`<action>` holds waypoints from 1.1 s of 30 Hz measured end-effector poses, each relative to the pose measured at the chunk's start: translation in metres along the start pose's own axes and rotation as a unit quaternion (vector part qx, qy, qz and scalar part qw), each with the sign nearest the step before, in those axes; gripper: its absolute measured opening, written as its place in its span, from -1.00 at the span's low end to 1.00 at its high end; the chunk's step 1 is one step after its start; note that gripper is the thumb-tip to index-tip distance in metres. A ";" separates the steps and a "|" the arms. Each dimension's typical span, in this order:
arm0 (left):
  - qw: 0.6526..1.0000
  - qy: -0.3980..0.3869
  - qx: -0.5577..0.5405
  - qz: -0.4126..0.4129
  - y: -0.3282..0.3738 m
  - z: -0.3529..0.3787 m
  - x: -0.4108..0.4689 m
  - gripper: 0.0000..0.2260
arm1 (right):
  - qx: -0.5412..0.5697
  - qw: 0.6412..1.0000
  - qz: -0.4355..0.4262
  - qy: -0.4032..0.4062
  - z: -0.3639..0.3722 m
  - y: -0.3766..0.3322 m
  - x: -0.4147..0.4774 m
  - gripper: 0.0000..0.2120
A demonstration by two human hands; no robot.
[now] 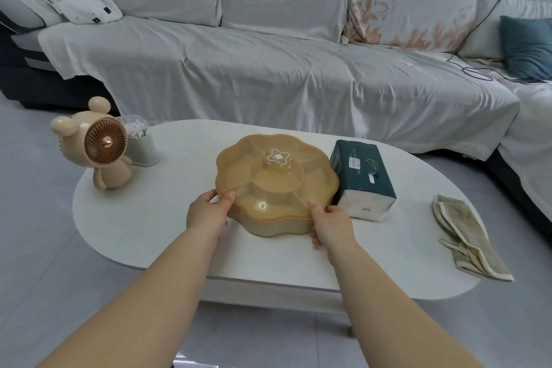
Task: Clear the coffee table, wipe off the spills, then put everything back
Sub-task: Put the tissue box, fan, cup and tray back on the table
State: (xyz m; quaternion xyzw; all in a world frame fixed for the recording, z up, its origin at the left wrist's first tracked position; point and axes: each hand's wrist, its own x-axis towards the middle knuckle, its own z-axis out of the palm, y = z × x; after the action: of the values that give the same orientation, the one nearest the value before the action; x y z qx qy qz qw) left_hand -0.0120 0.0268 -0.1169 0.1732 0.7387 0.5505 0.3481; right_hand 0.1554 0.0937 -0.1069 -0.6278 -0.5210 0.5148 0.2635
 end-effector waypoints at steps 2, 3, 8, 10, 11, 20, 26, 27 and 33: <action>1.000 0.002 0.021 0.010 -0.003 0.001 -0.002 -0.43 | -0.018 0.998 -0.046 0.043 -0.002 0.010 -0.005 -0.57; 0.999 0.004 0.031 0.021 -0.003 0.002 -0.005 -0.35 | -0.026 0.991 -0.098 0.089 -0.006 0.014 -0.012 -0.61; 0.983 -0.032 0.104 0.151 -0.016 0.017 -0.025 -0.15 | -0.217 0.885 -0.296 0.287 -0.038 0.023 -0.019 -0.51; 0.976 -0.054 0.136 0.160 -0.021 0.022 -0.026 -0.16 | -0.348 0.874 -0.240 0.239 -0.051 0.023 -0.005 -0.32; 0.974 -0.062 0.146 0.159 -0.023 0.023 -0.026 -0.15 | -0.391 0.867 -0.218 0.219 -0.055 0.023 0.003 -0.28; 0.969 -0.051 0.158 0.180 -0.023 0.040 -0.011 -0.19 | -0.303 0.912 -0.212 0.181 -0.060 0.010 0.052 -0.35; 0.965 -0.044 0.164 0.199 -0.021 0.058 -0.005 -0.22 | -0.299 0.910 -0.218 0.186 -0.069 0.006 0.075 -0.37; 0.966 -0.044 0.162 0.198 -0.021 0.059 -0.004 -0.22 | -0.297 0.911 -0.220 0.183 -0.071 0.006 0.077 -0.37; 0.965 -0.045 0.169 0.194 -0.021 0.057 -0.004 -0.23 | -0.300 0.907 -0.233 0.181 -0.071 0.010 0.080 -0.37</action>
State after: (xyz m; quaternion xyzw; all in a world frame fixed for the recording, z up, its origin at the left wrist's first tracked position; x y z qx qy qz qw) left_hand 0.0332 0.0568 -0.1441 0.3948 0.7568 0.4660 0.2331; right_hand 0.2185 0.1791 -0.1214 -0.6206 -0.7255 0.1355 0.2647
